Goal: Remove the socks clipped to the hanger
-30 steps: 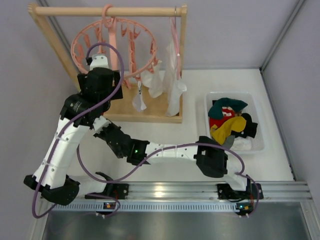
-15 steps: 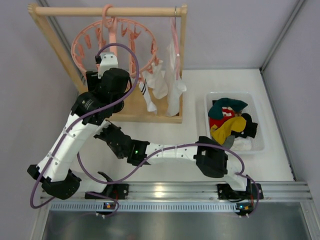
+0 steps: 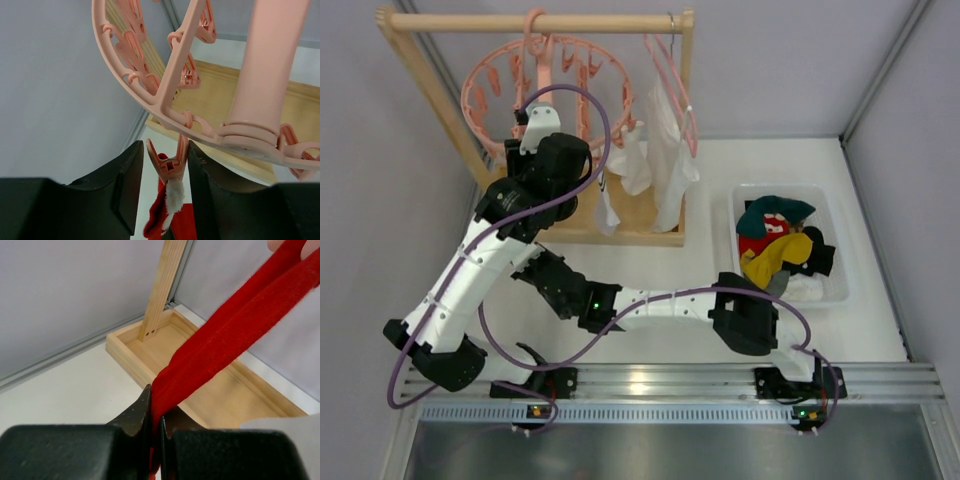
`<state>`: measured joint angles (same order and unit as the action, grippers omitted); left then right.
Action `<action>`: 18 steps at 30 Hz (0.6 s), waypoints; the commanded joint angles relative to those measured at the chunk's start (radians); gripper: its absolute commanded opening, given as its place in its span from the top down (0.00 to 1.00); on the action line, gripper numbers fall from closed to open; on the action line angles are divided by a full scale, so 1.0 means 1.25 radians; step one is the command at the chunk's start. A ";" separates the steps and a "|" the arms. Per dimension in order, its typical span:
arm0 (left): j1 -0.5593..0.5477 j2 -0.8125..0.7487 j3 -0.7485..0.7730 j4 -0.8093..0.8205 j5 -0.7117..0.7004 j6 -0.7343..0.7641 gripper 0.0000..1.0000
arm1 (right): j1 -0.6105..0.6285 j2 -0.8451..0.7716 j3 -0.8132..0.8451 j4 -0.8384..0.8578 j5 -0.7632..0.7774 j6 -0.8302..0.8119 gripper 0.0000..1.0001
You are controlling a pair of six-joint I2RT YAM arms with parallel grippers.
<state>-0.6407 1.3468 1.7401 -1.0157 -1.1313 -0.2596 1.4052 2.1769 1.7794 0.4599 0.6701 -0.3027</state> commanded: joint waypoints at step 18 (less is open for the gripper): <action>0.027 -0.032 0.006 0.008 0.020 -0.016 0.57 | 0.053 -0.267 -0.383 0.111 -0.010 0.122 1.00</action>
<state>-0.6189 1.3579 1.7428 -0.9920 -1.1130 -0.2626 1.4597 2.0491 1.4185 0.4999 0.6262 -0.2367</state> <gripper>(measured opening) 0.398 0.014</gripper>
